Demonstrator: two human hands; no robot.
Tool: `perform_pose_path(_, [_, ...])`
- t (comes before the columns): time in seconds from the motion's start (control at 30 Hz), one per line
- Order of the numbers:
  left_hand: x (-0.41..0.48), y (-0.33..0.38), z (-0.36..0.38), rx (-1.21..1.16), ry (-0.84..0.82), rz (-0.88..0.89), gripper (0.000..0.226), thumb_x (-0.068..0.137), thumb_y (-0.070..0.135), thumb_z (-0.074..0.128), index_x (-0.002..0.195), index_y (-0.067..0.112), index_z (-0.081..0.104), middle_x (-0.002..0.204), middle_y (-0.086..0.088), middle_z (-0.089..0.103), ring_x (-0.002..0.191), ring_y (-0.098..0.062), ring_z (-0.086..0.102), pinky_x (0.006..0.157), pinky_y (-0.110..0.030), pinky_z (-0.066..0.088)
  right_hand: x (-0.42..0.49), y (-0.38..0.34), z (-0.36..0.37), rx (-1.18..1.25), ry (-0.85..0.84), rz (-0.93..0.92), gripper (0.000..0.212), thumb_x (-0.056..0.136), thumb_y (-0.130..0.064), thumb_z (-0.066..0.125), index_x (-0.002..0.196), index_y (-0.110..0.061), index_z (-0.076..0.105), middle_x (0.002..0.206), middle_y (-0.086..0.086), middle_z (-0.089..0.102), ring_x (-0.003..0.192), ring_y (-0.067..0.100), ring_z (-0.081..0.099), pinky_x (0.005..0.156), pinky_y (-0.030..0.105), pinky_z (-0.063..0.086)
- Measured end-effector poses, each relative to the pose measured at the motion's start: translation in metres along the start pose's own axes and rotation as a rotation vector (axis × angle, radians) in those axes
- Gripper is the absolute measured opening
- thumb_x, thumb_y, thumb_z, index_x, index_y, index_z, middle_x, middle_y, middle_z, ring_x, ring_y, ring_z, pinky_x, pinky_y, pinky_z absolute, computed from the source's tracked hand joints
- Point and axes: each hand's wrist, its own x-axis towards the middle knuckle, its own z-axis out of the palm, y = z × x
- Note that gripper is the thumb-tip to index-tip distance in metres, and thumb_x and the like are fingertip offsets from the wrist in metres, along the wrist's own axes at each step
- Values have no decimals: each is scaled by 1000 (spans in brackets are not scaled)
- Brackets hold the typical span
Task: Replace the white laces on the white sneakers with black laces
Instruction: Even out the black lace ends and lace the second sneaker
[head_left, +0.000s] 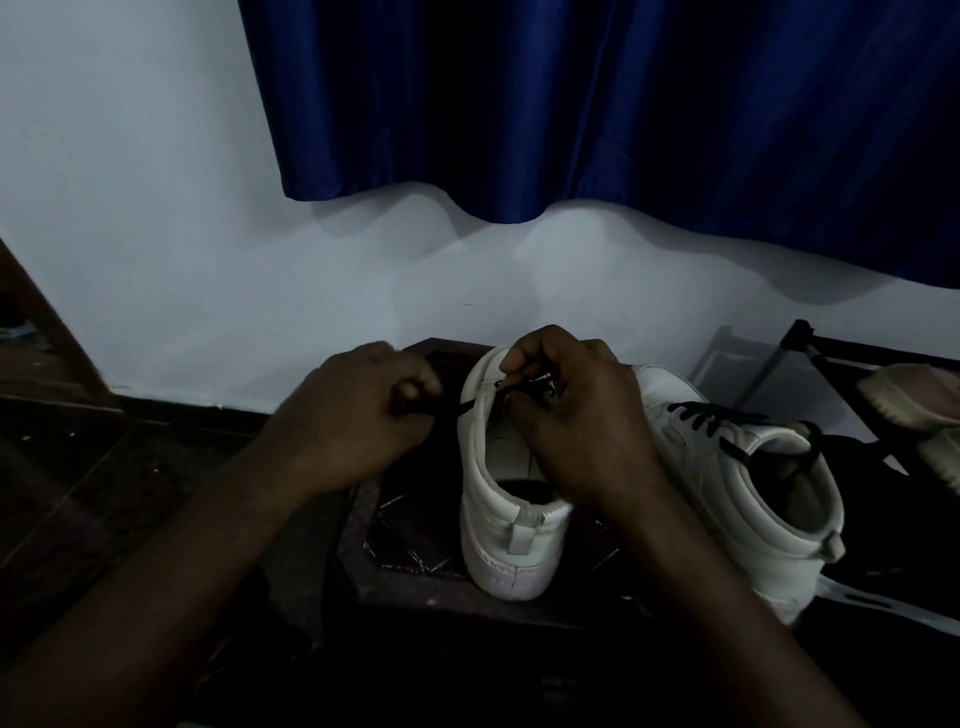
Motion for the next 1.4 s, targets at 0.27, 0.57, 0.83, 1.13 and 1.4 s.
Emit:
perform_pose_path(0.27, [4, 23, 22, -160, 110, 201, 22, 82, 29, 59, 97, 29, 76, 99, 22, 61, 87, 1, 61, 75, -25, 49, 0, 0, 0, 33, 3, -3, 35, 80, -5, 72, 93, -37, 65, 88, -21, 68, 99, 9, 62, 80, 30, 51])
perform_pose_path(0.57, [4, 5, 2, 198, -128, -153, 23, 62, 50, 55, 68, 30, 65, 85, 14, 62, 80, -9, 61, 73, -29, 50, 1, 3, 2, 23, -16, -1, 35, 79, -7, 72, 92, -39, 63, 86, -20, 71, 99, 11, 66, 84, 39, 55])
perform_pose_path(0.83, [0, 22, 15, -168, -9, 77, 29, 73, 46, 57, 96, 42, 74, 102, 17, 64, 83, 2, 61, 74, -24, 46, 2, 3, 1, 55, -53, 35, 35, 77, -6, 68, 93, -37, 64, 86, -19, 71, 98, 14, 67, 81, 41, 57])
perform_pose_path(1.13, [5, 28, 7, -66, -71, -10, 15, 65, 35, 54, 59, 48, 55, 95, 14, 61, 81, -7, 59, 81, -34, 50, 1, 2, -6, 231, -101, 116, 33, 78, 7, 66, 94, -22, 70, 85, -9, 75, 87, 5, 71, 81, 35, 57])
perform_pose_path(1.4, [9, 23, 6, -160, -198, -84, 28, 66, 28, 62, 58, 55, 65, 94, 16, 67, 84, -6, 66, 75, -25, 49, -1, 13, -15, 429, -168, 220, 29, 80, -2, 72, 102, -21, 71, 104, -5, 74, 92, 7, 68, 83, 31, 54])
